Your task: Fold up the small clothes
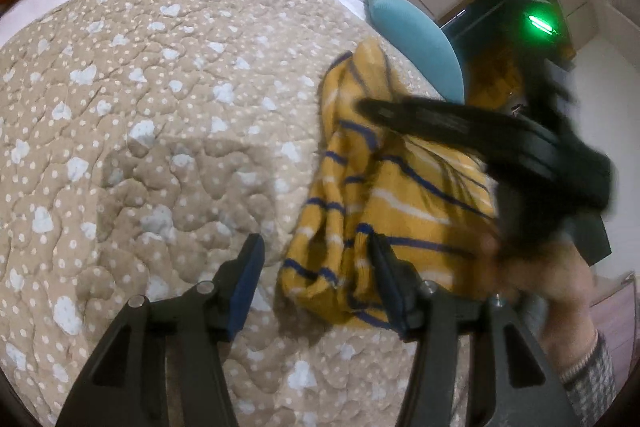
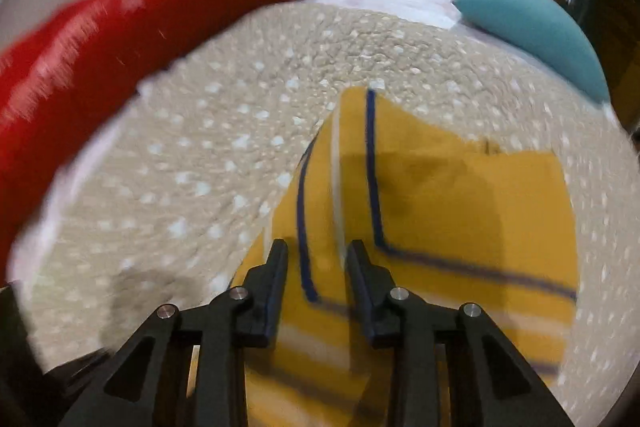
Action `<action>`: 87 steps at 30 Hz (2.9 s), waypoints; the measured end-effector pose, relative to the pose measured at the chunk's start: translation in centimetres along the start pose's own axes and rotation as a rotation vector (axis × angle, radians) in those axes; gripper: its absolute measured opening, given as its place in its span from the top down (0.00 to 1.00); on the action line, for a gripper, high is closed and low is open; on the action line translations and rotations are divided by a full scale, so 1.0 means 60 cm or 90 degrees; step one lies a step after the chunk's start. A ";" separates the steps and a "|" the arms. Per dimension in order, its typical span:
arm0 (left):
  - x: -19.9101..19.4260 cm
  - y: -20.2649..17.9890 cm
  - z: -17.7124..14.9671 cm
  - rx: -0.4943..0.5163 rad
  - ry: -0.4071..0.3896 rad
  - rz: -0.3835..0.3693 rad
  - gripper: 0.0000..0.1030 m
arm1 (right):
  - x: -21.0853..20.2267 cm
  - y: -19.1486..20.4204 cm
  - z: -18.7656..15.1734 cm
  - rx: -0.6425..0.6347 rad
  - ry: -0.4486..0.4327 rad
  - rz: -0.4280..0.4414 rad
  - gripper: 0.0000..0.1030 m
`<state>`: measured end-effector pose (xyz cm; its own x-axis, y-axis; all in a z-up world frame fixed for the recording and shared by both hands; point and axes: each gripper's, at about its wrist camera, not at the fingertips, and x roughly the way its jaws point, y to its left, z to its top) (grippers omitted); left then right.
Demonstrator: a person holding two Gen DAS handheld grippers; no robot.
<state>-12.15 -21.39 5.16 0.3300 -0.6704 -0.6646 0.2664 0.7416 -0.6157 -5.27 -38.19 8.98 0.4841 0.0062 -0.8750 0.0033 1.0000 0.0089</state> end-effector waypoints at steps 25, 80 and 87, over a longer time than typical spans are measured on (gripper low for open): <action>-0.004 -0.004 -0.012 0.019 -0.009 0.013 0.43 | -0.213 -0.102 -0.183 0.061 -0.098 -0.057 0.69; -0.113 0.082 0.023 -0.079 -0.114 0.096 0.26 | -0.090 0.024 -0.076 0.020 -0.064 0.039 0.59; -0.109 0.085 0.025 -0.085 -0.113 0.102 0.26 | -0.076 0.011 -0.147 0.159 -0.006 0.293 0.59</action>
<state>-11.60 -13.18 6.98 0.5151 -0.5206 -0.6809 0.0802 0.8202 -0.5665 -15.17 -37.52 8.72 0.4920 0.4436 -0.7491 -0.0037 0.8615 0.5077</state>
